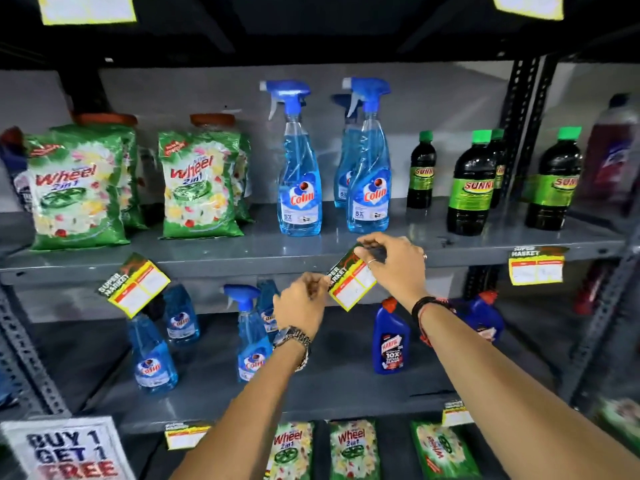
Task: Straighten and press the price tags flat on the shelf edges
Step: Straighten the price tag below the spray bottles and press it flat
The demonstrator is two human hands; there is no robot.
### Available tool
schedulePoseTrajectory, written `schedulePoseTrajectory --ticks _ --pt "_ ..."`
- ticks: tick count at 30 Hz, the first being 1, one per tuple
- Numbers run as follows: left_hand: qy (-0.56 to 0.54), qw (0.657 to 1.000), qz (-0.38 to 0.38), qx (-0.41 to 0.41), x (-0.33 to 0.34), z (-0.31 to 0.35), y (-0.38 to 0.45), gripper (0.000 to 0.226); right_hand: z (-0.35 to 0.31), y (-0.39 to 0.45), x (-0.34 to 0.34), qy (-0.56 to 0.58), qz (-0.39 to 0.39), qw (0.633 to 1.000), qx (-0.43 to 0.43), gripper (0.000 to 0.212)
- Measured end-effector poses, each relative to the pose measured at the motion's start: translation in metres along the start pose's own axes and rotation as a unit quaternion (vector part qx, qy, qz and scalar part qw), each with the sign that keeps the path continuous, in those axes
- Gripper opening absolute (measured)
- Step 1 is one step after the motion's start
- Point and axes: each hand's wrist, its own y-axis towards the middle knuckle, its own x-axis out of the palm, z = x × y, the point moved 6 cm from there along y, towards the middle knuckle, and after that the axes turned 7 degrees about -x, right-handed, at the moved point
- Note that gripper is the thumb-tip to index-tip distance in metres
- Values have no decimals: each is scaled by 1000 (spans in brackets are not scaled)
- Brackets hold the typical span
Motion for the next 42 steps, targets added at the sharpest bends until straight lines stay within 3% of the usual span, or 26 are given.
schedulePoseTrajectory --ticks 3,7,12,21,42 --pt "27 998 42 41 -14 10 -2 16 -4 0 -1 -42 17 999 14 12" --pt "51 982 131 125 -48 41 -3 13 -9 1 -5 41 31 998 48 9" --pt "39 985 96 141 -59 43 10 14 -2 -8 -2 69 0 997 16 3" --pt "142 971 51 186 -49 29 13 18 2 -17 0 51 -37 995 -72 7" --pt "74 980 100 154 -48 40 30 19 6 -10 8 -15 60 997 -46 8"
